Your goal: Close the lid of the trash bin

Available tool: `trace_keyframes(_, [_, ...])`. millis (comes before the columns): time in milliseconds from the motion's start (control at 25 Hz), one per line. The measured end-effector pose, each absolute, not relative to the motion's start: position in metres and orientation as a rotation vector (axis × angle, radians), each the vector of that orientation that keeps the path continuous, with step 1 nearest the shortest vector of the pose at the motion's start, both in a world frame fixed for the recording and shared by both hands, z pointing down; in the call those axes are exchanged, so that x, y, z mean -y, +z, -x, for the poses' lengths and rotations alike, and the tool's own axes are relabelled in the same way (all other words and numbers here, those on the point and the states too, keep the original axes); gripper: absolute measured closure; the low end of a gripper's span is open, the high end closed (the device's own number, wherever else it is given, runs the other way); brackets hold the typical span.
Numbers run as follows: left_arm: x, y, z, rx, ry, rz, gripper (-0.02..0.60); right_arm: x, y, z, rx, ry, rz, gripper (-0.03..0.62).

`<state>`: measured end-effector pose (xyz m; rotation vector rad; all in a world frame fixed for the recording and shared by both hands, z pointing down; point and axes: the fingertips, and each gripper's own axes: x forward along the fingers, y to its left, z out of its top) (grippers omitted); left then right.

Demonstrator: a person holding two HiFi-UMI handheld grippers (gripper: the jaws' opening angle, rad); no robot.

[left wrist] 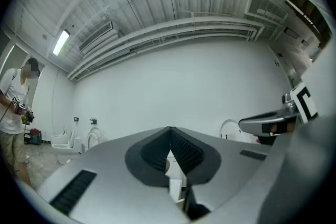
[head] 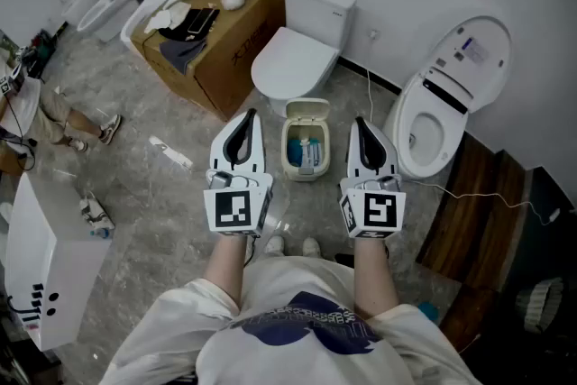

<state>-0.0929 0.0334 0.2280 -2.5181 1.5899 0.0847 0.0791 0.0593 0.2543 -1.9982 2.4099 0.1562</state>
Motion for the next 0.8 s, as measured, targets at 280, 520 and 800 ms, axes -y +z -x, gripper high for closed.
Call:
trace_keyframes(280, [-0.035,0.228,0.093,-1.596,0.096,2.521,0.583,-0.061,0.255,-0.077,-2.430,0.179,1.986,0.599])
trace_keyframes(520, [-0.036,0.230,0.095,-1.592,0.077,2.506,0.583,-0.062,0.257,-0.076,-2.440,0.166,1.987,0.599])
trace_keyframes(800, [-0.042,0.226,0.094,-1.585,0.072,2.524,0.583,-0.068,0.253,-0.092,-2.390,0.101,1.935,0.597])
